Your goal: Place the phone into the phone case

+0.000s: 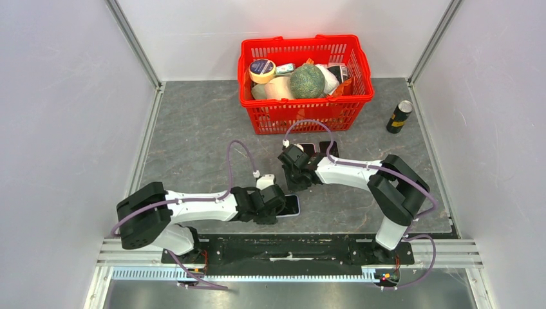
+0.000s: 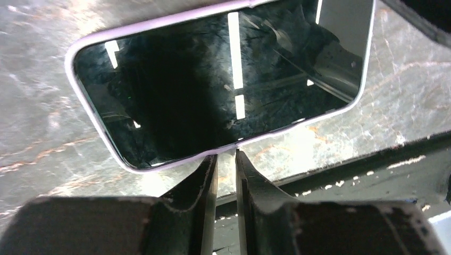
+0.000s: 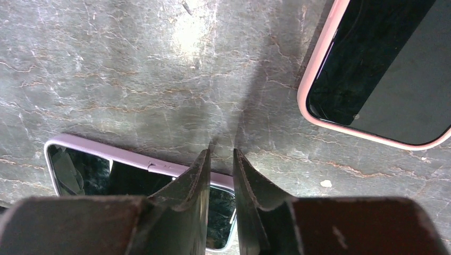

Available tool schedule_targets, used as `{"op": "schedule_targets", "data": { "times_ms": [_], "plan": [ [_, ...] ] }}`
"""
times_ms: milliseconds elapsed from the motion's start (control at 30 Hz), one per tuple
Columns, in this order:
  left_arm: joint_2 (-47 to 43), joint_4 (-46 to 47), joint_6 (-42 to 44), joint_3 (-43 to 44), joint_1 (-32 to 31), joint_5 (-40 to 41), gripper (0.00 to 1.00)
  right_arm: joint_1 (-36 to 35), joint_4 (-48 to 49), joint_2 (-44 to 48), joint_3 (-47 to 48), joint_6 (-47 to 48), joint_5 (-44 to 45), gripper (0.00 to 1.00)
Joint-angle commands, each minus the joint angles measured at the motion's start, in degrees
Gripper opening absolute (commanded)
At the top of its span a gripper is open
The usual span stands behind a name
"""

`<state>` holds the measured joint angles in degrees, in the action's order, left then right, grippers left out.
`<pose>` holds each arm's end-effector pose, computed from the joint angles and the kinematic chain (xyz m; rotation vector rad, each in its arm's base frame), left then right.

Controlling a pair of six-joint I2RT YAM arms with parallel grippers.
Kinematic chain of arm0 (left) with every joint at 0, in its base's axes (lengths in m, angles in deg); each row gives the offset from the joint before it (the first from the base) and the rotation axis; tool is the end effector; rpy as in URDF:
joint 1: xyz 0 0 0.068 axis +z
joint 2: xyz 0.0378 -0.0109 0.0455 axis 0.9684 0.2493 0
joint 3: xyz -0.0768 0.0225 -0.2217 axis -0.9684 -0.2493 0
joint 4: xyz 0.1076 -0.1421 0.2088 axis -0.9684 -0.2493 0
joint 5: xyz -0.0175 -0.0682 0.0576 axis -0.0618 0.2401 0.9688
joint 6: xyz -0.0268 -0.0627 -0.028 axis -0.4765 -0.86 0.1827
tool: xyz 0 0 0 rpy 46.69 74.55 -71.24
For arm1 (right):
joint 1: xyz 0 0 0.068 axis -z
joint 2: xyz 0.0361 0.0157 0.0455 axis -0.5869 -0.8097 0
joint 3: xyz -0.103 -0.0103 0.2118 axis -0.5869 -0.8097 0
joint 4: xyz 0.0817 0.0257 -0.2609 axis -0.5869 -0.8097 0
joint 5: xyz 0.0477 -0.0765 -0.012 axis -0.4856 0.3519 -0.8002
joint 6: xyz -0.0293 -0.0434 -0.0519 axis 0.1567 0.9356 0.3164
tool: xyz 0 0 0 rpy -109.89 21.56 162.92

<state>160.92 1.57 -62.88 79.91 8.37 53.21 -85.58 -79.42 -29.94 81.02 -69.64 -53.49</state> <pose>0.1170 -0.2489 0.0846 0.0842 2.7538 -0.4359 0.2309 0.2639 0.0885 -0.3280 2.7297 0.3239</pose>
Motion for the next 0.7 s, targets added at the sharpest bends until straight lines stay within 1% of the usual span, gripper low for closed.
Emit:
{"op": "schedule_targets", "data": {
  "times_ms": [0,200,367,500,667],
  "plan": [
    [-1.0,-4.2,-1.7,0.7,3.3,6.3,0.24,0.0,-0.4,1.1,-1.6,0.6,-1.3,0.27],
    [-4.4,-5.6,1.5,-1.8,10.2,6.4,0.23,-1.0,1.7,6.0,-7.9,-1.9,-4.5,0.26],
    [-6.4,-5.9,4.9,-2.5,15.5,5.3,0.24,-5.5,3.9,9.4,-11.5,-6.0,-7.7,0.26],
    [-7.1,-5.9,6.1,-1.9,16.4,3.9,0.25,-6.7,3.9,11.9,-12.7,-8.2,-6.3,0.27],
    [-10.4,-4.9,5.6,-3.2,16.4,0.1,0.27,-3.9,2.2,17.1,-14.6,-8.7,-5.0,0.33]
  ]
}}
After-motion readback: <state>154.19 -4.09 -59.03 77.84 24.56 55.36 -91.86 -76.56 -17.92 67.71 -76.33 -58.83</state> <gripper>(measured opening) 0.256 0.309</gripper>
